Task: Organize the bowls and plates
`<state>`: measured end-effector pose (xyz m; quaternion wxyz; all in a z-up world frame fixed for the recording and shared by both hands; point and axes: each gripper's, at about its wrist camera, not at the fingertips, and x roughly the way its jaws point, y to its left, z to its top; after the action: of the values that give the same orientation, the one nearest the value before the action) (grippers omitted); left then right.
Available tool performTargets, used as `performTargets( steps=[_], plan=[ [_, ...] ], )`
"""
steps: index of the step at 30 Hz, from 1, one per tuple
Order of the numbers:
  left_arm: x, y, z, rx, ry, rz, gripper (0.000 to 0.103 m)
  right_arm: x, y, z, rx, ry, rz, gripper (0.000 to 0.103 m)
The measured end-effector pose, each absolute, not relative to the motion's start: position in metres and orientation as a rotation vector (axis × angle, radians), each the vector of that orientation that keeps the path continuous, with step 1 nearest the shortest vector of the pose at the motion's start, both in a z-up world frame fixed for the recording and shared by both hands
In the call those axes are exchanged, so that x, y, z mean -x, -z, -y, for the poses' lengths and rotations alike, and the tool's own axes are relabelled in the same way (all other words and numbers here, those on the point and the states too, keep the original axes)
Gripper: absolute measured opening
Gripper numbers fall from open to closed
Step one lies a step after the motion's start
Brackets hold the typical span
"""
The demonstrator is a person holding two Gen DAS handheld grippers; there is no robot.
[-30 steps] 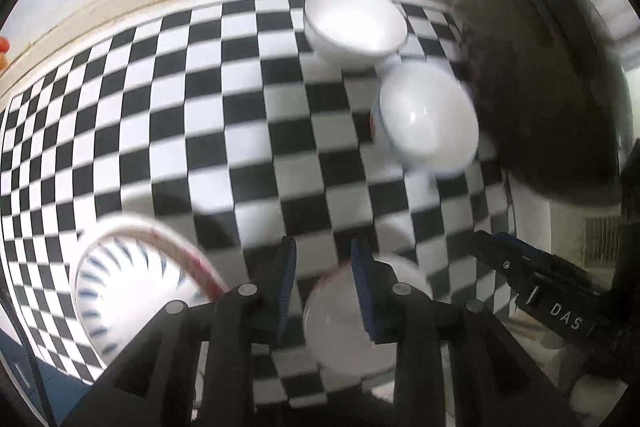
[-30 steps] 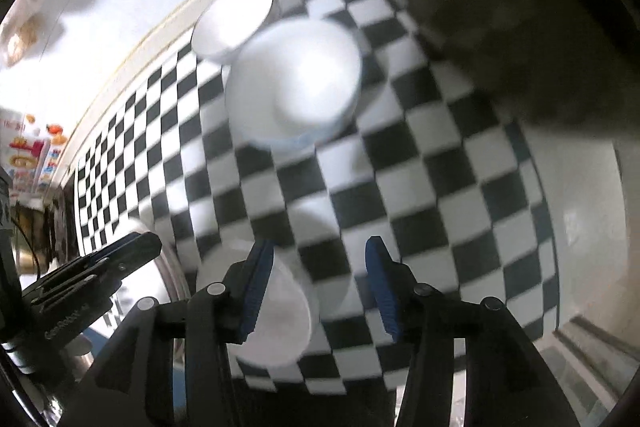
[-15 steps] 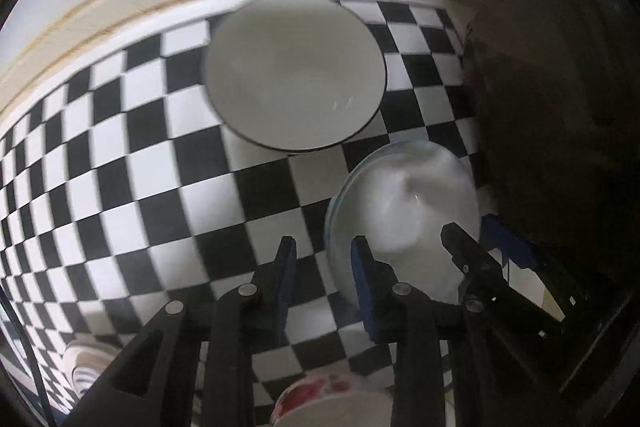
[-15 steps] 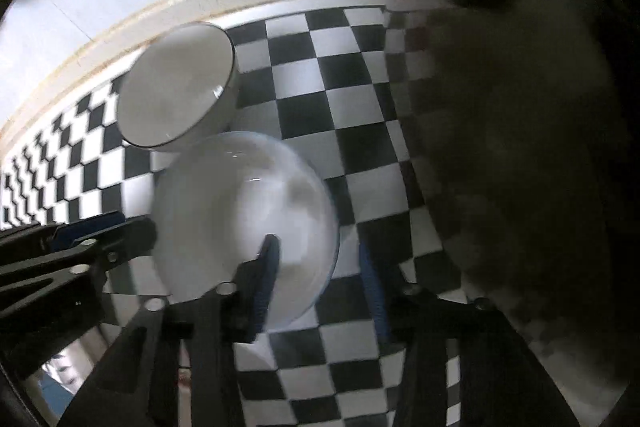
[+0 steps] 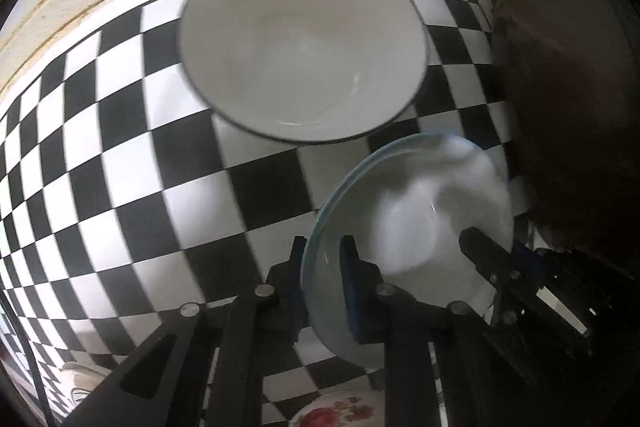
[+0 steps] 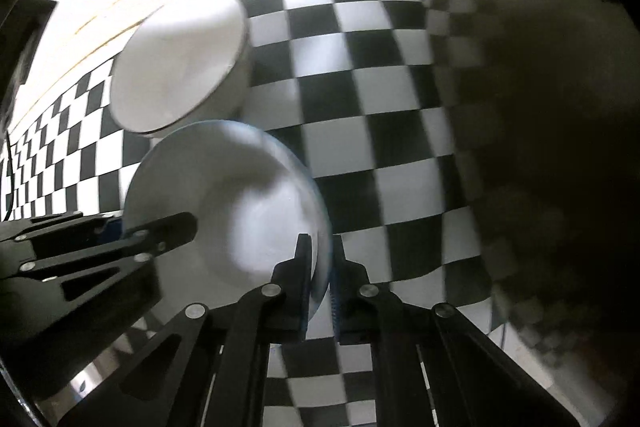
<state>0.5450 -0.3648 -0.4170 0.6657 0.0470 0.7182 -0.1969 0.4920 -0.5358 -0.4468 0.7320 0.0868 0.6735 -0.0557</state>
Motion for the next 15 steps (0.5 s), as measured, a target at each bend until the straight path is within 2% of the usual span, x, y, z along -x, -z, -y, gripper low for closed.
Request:
performTargets(
  steps=[15],
  plan=[
    [-0.536, 0.424, 0.323, -0.05, 0.435, -1.633, 0.014, -0.51, 0.459, 0.512, -0.281, 0.042, -1.545, 0.009]
  ],
)
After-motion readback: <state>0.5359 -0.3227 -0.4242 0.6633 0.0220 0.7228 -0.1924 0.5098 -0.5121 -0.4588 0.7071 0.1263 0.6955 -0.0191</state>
